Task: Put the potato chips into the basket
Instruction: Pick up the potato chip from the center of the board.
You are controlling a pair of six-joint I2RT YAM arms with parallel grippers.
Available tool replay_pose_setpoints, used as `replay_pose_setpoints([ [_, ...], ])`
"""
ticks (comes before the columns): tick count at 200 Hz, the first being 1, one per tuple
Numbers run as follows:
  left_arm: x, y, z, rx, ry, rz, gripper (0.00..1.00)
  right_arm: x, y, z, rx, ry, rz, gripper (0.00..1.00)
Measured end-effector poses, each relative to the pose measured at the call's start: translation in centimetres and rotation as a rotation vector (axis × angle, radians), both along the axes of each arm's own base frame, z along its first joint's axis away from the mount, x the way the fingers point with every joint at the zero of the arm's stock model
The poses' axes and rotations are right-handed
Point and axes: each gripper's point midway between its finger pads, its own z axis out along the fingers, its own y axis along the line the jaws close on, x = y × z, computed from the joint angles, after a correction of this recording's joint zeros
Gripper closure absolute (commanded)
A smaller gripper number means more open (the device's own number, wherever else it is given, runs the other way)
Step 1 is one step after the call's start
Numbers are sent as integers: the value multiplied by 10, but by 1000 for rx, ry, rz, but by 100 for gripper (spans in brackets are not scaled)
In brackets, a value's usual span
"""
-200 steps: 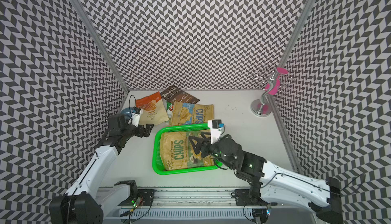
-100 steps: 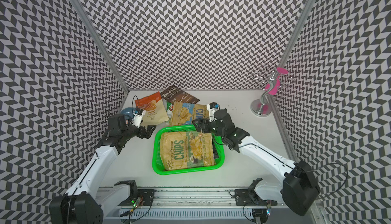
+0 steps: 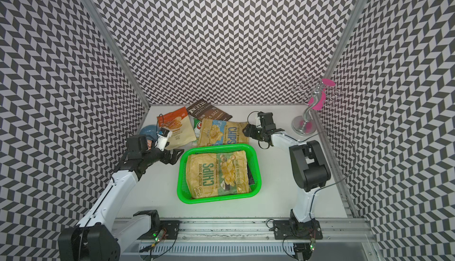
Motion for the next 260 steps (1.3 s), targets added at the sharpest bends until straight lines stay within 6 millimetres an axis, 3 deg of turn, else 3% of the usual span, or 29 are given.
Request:
replay_pose_setpoints([
  [20,-1,-1,-2,-6,11,-7,1,6,0,-17,-1,30,16,28],
  [59,-4,-6,-4,-18,22,-34,1,19,14,-25,33,23,70,32],
  [91,-5,-7,-4,-20,22,-46,1,25,21,-37,58,36,97,53],
  [115,-5,-8,-4,-20,21,-50,1,27,22,-38,64,33,106,86],
  [128,-5,-8,-4,-21,21,-51,1,31,23,-32,64,15,104,100],
  [150,-5,-8,-4,-21,21,-52,1,34,19,-18,50,-12,94,100],
  [185,-5,-8,-4,-21,22,-52,1,33,15,33,43,-95,85,100],
  [260,-5,-8,-5,-21,22,-51,1,14,13,204,115,-401,107,100],
])
